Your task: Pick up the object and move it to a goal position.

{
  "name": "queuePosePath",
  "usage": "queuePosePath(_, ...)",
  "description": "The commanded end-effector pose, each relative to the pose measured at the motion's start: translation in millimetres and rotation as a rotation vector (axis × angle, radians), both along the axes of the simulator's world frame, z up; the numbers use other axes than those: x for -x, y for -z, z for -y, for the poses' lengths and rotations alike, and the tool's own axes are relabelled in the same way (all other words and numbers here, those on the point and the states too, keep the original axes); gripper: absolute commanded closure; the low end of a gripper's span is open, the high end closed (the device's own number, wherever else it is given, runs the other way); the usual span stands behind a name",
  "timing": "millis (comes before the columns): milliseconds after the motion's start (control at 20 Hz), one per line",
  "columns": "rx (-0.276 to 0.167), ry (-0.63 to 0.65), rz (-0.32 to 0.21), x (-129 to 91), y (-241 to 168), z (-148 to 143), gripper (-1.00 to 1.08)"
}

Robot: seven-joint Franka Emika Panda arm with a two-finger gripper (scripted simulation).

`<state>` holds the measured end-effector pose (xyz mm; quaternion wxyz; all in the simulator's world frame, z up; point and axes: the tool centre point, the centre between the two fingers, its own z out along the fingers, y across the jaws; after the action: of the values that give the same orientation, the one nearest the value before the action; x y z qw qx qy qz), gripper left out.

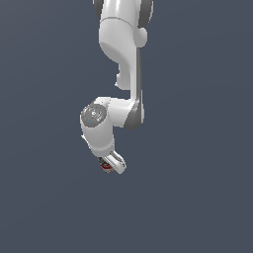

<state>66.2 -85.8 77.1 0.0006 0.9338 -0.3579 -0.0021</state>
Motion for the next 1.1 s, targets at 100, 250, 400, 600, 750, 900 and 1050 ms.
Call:
queuePosePath(100, 0.000, -0.001, 0.003, 4, -9, -6, 1.08)
queuePosePath(250, 0.000, -0.001, 0.003, 11, -17, -13, 1.08)
queuePosePath(400, 0.000, -0.001, 0.003, 19, -29, -22, 1.08)
queuePosePath(600, -0.001, -0.001, 0.003, 35, -49, -39, 1.08)
queuePosePath(750, -0.001, -0.001, 0.003, 49, -68, -55, 1.08)
queuePosePath(900, -0.001, -0.001, 0.003, 64, -89, -72, 1.08)
queuePosePath(1050, -0.001, -0.001, 0.004, 80, -110, -89, 1.08)
